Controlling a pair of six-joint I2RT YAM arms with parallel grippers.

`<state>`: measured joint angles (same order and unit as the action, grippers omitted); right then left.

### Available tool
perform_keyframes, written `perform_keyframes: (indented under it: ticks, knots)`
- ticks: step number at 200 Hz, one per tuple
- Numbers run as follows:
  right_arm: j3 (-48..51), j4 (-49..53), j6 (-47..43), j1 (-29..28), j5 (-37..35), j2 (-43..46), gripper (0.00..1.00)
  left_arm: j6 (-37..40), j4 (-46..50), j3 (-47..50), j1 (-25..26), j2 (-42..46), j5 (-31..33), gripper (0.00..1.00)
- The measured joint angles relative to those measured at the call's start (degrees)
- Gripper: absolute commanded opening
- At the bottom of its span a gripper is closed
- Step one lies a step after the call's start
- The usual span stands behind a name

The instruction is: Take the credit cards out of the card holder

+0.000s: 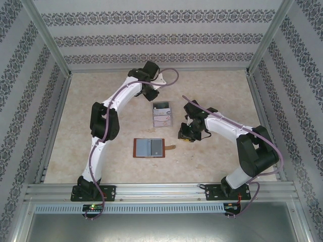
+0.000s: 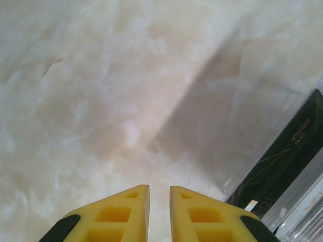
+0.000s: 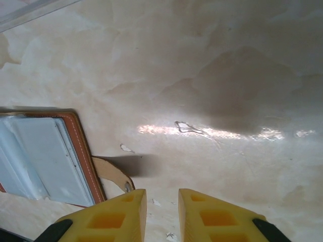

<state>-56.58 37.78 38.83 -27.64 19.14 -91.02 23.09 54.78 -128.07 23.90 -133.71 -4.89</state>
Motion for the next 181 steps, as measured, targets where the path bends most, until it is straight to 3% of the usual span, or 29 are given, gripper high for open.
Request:
perform_keyframes:
  ticks: [46,104,181]
  knots:
    - [-1.99,-0.46,0.02,-1.92,0.46,-2.03,0.26,-14.84,-1.84,5.75,-2.34,5.73,-2.51,0.19]
    - [-4.09,-1.38,0.26,-4.57,1.97,-4.66,0.25,-29.07,-16.72,31.54,-4.74,22.73,-7.58,0.19]
    - [-7.80,-1.53,0.33,-6.84,4.44,-8.70,0.26,-45.07,-28.13,49.20,-7.10,36.39,-9.60,0.18]
